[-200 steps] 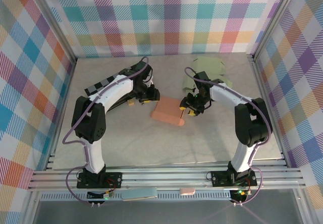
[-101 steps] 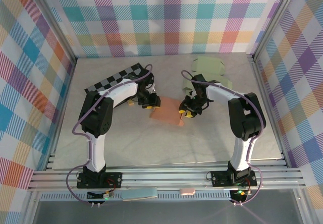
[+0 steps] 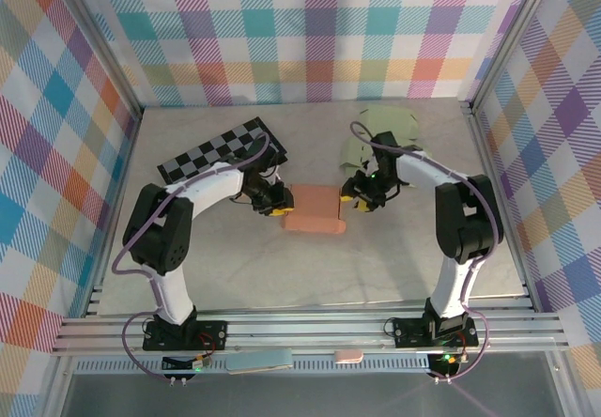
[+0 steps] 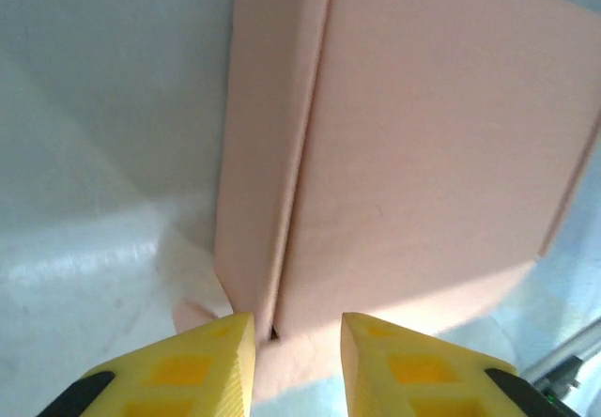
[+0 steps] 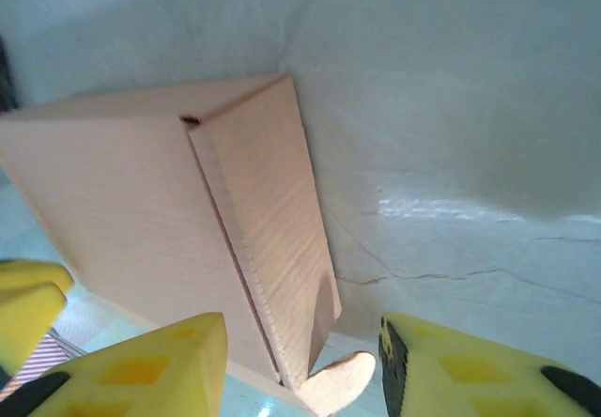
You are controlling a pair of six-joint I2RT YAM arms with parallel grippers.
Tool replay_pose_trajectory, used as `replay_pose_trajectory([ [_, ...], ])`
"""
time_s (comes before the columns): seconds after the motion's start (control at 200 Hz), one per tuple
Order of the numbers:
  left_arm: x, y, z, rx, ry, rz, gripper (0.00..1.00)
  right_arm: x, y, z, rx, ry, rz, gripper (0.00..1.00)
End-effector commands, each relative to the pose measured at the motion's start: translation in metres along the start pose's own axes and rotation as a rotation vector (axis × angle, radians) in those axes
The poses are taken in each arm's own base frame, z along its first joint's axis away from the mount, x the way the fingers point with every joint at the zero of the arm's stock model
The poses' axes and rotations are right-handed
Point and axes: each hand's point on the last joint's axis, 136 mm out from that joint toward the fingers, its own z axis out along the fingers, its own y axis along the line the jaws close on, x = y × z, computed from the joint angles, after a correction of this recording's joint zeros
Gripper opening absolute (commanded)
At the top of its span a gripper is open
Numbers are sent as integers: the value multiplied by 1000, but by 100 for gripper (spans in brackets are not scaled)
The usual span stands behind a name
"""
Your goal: Fold the paper box
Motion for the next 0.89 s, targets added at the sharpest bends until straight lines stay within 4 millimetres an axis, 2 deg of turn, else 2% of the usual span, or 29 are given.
replay_pose_trajectory([
  [0.0,-2,-20,-27,58,-46,-23,31,0,3,-18,-59,-6,-45,49],
  [0.12,-13,-10,-34,25,-56,-2,34,-2,8,-17,-100,16,-86,54],
  [0.31,-28,-1,-12,-17,-12,99,35,1,15,-6,-178,68,-96,59],
  [0.465,-34,3,5,-16,-4,114,35,7,17,5,-224,102,-95,63],
  [0.65,-34,6,11,-13,-18,105,33,11,14,20,-245,136,-81,64],
  [0.89,-28,16,18,-22,-21,97,28,10,15,29,-281,153,-76,65],
])
